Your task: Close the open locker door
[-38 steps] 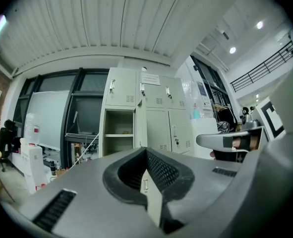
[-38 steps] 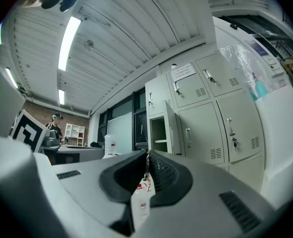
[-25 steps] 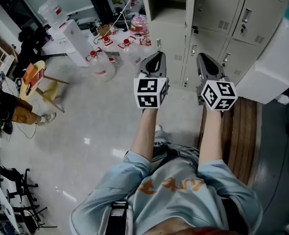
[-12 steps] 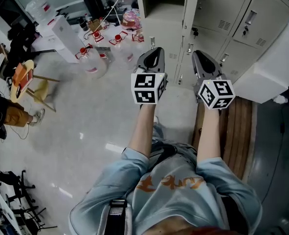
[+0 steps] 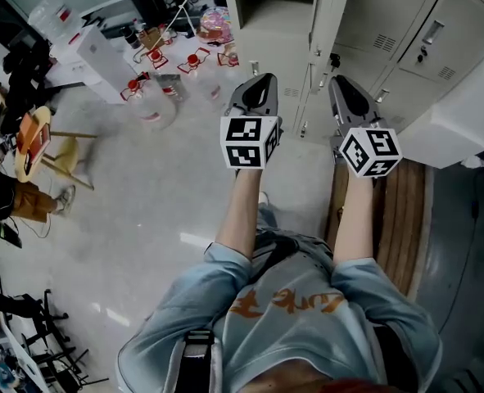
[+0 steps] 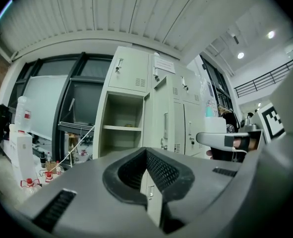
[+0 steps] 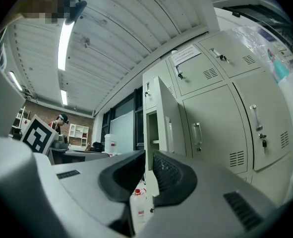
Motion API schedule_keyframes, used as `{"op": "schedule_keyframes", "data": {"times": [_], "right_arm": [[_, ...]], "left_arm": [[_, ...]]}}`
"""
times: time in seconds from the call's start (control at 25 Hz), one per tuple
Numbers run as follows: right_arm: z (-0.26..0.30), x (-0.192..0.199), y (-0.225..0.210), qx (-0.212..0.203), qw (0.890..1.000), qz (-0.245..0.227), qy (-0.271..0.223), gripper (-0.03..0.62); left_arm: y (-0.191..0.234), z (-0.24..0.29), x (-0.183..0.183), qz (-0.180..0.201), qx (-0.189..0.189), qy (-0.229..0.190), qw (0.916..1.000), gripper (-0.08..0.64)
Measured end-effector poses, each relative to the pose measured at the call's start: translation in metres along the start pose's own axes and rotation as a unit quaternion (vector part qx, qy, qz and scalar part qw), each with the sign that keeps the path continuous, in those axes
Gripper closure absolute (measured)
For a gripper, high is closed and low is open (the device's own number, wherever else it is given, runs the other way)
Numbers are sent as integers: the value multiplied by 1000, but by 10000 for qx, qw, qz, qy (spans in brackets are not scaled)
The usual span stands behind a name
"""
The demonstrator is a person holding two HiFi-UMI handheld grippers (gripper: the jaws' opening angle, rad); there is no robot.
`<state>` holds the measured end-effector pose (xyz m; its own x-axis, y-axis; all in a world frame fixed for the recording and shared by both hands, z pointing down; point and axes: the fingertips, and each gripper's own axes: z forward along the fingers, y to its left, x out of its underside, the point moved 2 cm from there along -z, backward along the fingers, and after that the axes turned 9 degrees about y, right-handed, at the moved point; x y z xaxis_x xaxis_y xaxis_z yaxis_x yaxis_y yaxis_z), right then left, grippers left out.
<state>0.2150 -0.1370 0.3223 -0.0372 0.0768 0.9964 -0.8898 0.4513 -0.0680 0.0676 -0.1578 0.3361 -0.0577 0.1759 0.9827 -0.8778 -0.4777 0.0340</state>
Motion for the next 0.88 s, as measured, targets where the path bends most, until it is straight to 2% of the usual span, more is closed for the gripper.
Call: {"op": "schedule_keyframes", "data": {"times": [0.28, 0.44, 0.56, 0.76, 0.88], "right_arm": [[23, -11, -22, 229, 9996, 9, -176, 551], [38, -15, -30, 221, 9996, 37, -145, 492], [46, -15, -37, 231, 9995, 149, -131, 491], [59, -17, -41, 164, 9996, 168, -145, 492], [67, -17, -42, -59, 9999, 90, -91, 492]], "left_arm": [[13, 30, 1, -56, 188, 57, 9998, 541], [26, 42, -1, -122, 241, 70, 9996, 541], [37, 49, -1, -180, 255, 76, 9995, 541], [58, 60, 3, -364, 228, 74, 9991, 541], [66, 69, 9, -479, 248, 85, 9985, 541]]}}
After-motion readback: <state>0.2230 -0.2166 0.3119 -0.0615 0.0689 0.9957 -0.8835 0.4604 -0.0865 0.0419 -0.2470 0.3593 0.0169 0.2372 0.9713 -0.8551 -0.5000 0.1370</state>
